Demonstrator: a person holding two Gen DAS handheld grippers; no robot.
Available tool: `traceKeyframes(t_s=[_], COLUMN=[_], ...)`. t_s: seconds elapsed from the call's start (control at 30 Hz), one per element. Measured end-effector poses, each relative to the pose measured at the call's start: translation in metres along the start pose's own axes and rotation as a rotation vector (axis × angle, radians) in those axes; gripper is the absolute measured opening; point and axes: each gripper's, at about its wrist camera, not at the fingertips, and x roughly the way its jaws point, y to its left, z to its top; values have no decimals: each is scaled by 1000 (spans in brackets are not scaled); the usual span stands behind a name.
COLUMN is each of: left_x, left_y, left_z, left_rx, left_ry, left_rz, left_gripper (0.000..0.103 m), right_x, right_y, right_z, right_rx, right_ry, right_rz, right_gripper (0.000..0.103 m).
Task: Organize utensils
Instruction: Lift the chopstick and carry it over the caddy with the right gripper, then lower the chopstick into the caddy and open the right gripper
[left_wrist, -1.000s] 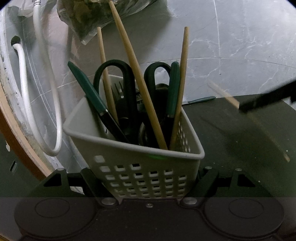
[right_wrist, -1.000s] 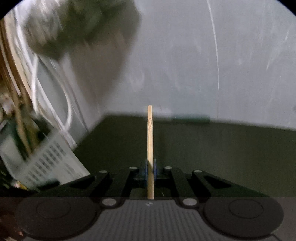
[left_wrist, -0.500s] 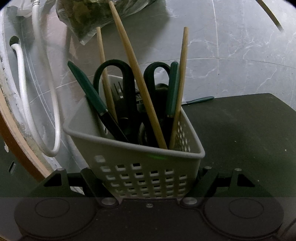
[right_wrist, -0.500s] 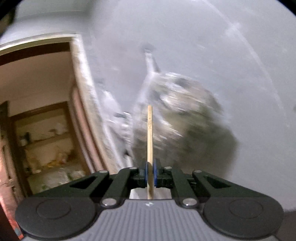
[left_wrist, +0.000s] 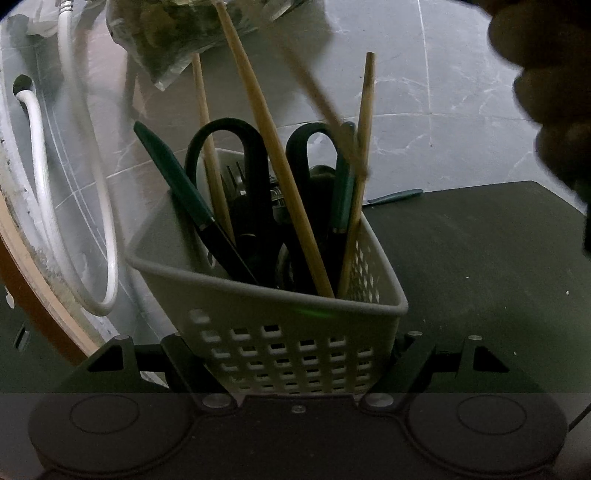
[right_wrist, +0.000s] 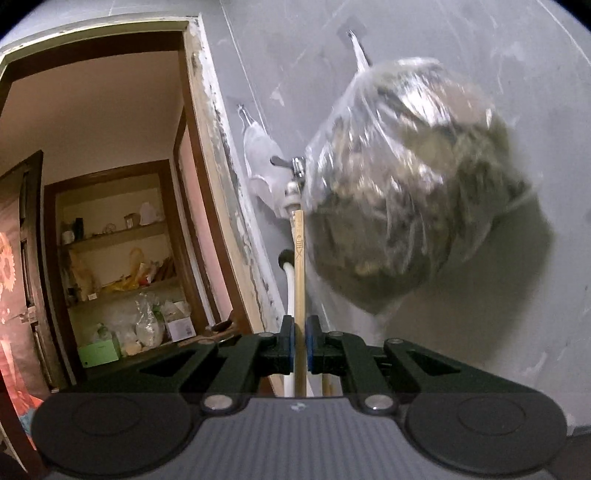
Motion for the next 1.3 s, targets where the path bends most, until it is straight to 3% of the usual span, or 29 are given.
traceKeyframes(t_s=[0.47, 1.03, 1.13, 1.2, 1.3], left_x=[1, 1, 1, 1, 1], left_y=[2, 2, 2, 2, 1], left_z=[1, 1, 1, 1, 1], left_rx=[3, 3, 3, 4, 3], left_ry=[4, 4, 4, 3, 3], left_rz=[-6, -7, -5, -3, 0], left_gripper=[80, 80, 80, 80, 80], right_x=[5, -14, -17, -20, -26], right_y=[-11, -12, -11, -9, -4], right_z=[-38, -47, -45, -43, -35], right_rx=[20, 10, 8, 6, 4], right_ry=[64, 168, 170, 165, 147], right_rz=[25, -17, -21, -21, -8], right_gripper=[7, 11, 19, 37, 53])
